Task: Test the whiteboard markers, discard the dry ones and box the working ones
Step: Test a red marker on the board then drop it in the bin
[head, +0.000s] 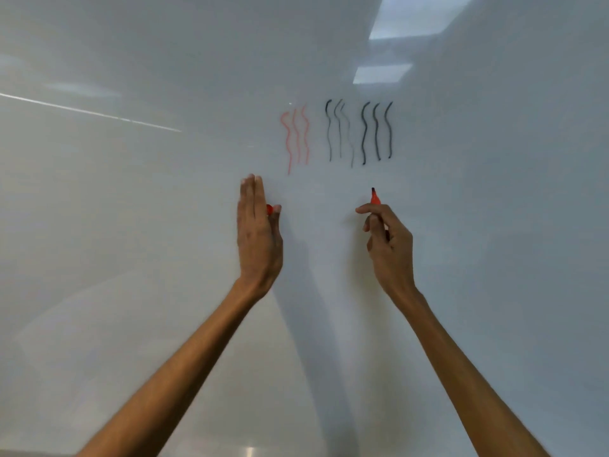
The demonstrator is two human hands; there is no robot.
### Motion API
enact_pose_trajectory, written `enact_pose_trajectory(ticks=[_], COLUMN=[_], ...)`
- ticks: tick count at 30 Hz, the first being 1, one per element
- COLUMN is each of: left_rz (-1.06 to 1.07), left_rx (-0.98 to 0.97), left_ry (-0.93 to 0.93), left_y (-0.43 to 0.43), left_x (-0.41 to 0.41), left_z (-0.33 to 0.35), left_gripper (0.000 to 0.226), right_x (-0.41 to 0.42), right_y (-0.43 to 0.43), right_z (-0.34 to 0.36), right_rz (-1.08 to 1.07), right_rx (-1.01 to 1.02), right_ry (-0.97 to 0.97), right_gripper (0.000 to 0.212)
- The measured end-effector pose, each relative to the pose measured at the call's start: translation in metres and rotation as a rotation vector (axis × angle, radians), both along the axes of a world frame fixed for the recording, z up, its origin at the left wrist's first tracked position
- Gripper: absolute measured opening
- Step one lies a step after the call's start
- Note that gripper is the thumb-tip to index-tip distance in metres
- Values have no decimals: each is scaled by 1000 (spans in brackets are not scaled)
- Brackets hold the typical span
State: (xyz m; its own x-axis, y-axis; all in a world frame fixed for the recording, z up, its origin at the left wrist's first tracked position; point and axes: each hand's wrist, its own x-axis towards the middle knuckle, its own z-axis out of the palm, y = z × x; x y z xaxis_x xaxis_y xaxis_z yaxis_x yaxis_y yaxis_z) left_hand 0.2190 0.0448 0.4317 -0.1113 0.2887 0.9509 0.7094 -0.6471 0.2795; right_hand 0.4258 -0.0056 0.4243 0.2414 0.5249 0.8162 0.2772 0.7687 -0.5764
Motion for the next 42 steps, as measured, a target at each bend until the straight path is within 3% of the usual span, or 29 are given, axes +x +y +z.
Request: enact_pose_trajectory(ticks=[7, 13, 15, 16, 20, 25, 42], left_rz=[65, 142, 166, 173, 191, 218, 181], left_rx=[64, 107, 125, 135, 168, 193, 207], left_ry=[60, 95, 78, 68, 50, 58, 60], left_y=[20, 32, 35, 35, 39, 41, 40], left_x=[-12, -11, -7, -6, -4, -4, -6], left_z=[68, 77, 77, 76, 75, 71, 61], left_gripper=[55, 57, 57, 57, 57, 56, 54], right_x=[14, 19, 9, 2, -27, -52, -62], right_y=[-13, -10, -6, -4, 7, 26, 37], right_z=[54, 66, 65, 63, 54, 47, 5], right_rz=[165, 240, 255, 246, 189, 179, -77], right_rx=[137, 114, 139, 153, 194, 150, 143], right_ry=[23, 20, 1, -15, -52, 9, -127], right_gripper=[32, 33, 24, 17, 30, 26, 28])
